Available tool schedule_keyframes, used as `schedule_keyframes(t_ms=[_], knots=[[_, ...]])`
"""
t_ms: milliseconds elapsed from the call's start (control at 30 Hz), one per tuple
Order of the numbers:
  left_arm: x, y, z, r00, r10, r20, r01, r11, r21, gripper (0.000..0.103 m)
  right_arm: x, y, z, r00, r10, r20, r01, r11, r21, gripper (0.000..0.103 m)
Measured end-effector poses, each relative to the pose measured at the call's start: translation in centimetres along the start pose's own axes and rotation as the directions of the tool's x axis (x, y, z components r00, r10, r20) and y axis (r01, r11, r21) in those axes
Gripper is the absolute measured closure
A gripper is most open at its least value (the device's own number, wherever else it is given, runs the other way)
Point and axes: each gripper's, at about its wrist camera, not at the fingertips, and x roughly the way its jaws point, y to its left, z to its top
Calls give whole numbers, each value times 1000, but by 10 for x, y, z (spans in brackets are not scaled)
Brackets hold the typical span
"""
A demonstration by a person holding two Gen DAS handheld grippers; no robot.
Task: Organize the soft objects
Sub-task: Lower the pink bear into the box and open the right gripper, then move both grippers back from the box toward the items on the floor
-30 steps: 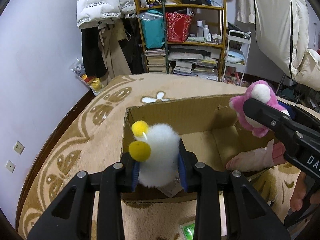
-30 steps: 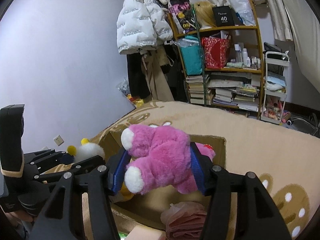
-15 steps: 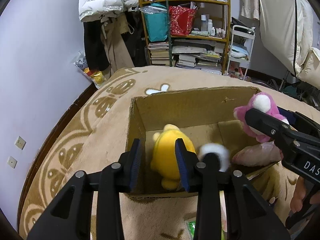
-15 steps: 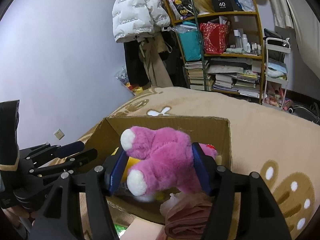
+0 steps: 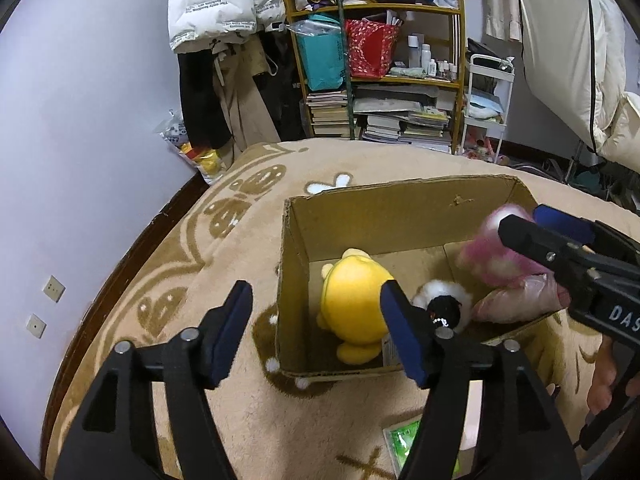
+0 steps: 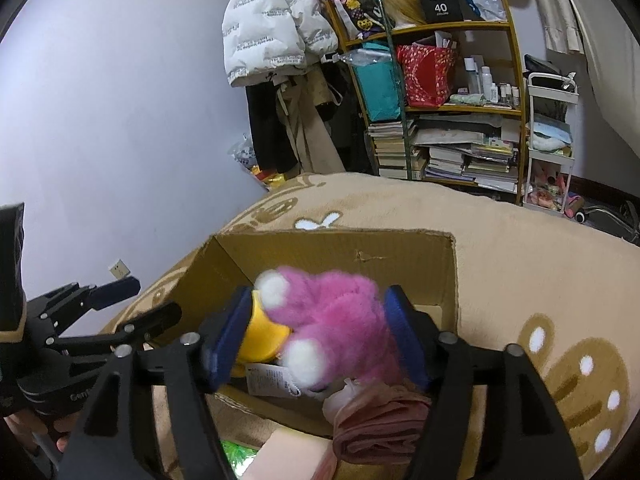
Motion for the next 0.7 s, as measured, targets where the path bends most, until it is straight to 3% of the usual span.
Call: schedule_keyframes(t_ms=[100, 133, 267, 467, 700], knots=[[-6, 3, -2, 1000, 3, -1, -3, 1000, -8, 32, -9, 4, 1, 1000, -2, 16, 2, 1000, -5, 22], [-8, 5, -3, 1000, 6, 0, -6, 1000, -13, 26, -12, 5, 1, 1000, -1, 20, 1, 1000, -5, 20], [-15, 9, -5, 1000, 23, 11, -22, 999, -36, 17, -27, 9, 2, 999, -7, 48, 7, 1000, 3, 4], [-28, 11, -9, 1000, 26, 10, -26, 999, -44, 9, -47, 13, 2, 998, -25, 59, 25, 1000, 10, 2], [-50, 9, -15, 1000, 21, 14, -21, 999, -31, 7, -78, 18, 4, 996, -48, 73, 48, 999, 0, 0]])
